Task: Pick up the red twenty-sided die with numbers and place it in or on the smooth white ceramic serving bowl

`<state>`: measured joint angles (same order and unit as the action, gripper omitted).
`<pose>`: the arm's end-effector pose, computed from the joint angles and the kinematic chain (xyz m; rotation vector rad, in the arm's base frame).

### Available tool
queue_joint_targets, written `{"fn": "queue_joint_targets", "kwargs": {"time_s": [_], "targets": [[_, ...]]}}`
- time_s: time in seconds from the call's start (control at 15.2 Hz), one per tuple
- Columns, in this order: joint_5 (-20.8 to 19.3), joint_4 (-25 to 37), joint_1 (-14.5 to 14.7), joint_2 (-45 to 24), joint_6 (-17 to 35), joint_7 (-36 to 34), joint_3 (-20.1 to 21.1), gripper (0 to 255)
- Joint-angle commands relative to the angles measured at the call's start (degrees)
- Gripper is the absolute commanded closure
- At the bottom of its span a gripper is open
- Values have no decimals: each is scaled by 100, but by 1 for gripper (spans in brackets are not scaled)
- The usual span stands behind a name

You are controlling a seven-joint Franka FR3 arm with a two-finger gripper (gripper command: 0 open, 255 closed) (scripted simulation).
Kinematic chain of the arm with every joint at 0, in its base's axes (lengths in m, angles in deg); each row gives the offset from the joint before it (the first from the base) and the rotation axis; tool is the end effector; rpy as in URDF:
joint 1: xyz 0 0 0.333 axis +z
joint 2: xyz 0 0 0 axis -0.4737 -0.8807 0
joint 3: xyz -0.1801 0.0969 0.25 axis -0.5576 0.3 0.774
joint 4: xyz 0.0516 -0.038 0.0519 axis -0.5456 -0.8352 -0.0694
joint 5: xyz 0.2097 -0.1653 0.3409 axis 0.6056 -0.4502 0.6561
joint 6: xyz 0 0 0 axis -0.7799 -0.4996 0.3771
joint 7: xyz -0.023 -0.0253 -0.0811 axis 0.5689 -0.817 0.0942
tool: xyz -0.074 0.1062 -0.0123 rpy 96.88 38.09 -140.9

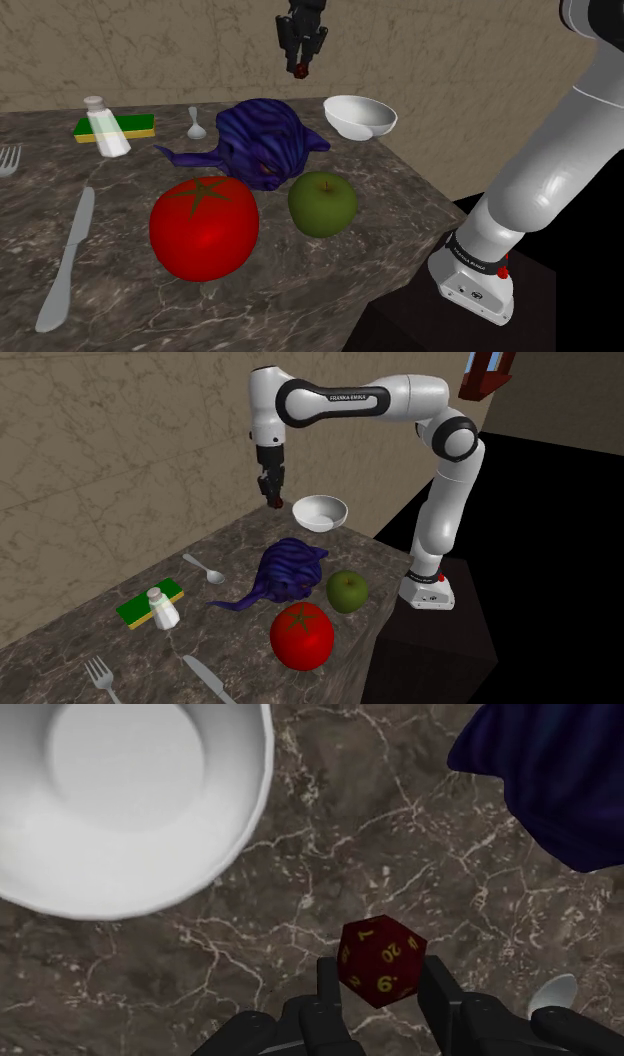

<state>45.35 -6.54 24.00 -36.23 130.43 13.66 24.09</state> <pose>0.5580 0.1616 0.6010 -2.9873 0.0664 0.0721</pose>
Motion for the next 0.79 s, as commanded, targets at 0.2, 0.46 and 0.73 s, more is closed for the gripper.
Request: {"fn": "queue_joint_targets", "kwargs": {"time_s": [0.2,0.46,0.73], "targets": [[168,-698,-201,750,-117,509,-294,255],[222,-1303,-358,1415,-258,1007,-627,255],[156,-1849,-520,2077,-477,1561,-1041,255]]}}
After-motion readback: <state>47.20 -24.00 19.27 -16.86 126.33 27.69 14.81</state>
